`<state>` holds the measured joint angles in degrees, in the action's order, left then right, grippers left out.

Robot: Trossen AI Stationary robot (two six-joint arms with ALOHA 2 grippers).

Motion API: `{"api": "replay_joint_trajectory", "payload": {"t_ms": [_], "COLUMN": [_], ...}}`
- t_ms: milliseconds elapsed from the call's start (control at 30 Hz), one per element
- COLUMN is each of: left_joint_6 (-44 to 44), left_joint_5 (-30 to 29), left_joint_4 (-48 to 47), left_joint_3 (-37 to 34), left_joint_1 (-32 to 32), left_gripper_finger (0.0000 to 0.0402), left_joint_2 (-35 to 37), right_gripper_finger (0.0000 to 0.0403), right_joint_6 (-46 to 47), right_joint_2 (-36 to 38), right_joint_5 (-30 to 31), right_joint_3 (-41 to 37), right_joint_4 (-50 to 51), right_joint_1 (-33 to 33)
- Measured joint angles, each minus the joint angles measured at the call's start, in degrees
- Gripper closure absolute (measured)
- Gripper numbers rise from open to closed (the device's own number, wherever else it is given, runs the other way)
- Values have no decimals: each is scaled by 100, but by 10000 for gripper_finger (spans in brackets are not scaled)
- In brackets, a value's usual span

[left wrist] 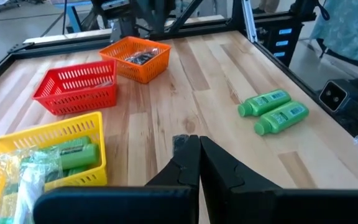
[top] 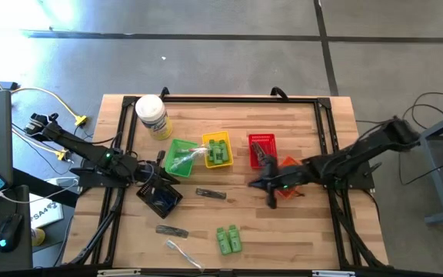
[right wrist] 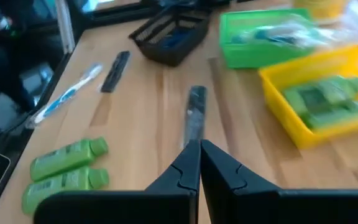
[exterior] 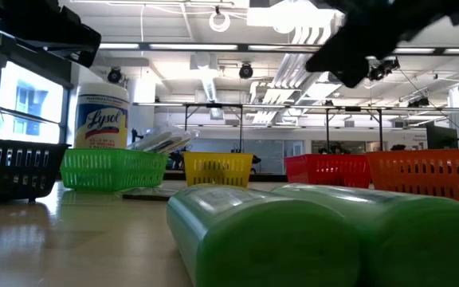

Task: Pick & Place Travel size toiletries
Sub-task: Put the top black comb into the red basket

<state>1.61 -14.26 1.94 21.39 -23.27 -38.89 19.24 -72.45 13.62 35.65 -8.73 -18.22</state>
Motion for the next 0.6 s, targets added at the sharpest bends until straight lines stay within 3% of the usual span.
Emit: {"api": "replay_joint_trajectory", "payload": {"t_ms": [333,433,600], "left_joint_6": [17,24,175], "left_joint_5": [17,22,24], "left_joint_4": [-239,-256,-295], "left_joint_3": [-2,-2,-2], "left_joint_1": [0,0,0], "left_gripper_finger": [401,401,401], "left_joint_2": [0,0,0], "right_gripper_finger": [387,347,242], "right_joint_6": [-103,-85,-139], "right_joint_2": [-2169,-2721,-3519], "right_joint_5": [-421,-984,-1625], "right_joint_3": [2034,2548,3157], "right_joint_4": [303,699,772], "right_joint_1": [402,493,567]}}
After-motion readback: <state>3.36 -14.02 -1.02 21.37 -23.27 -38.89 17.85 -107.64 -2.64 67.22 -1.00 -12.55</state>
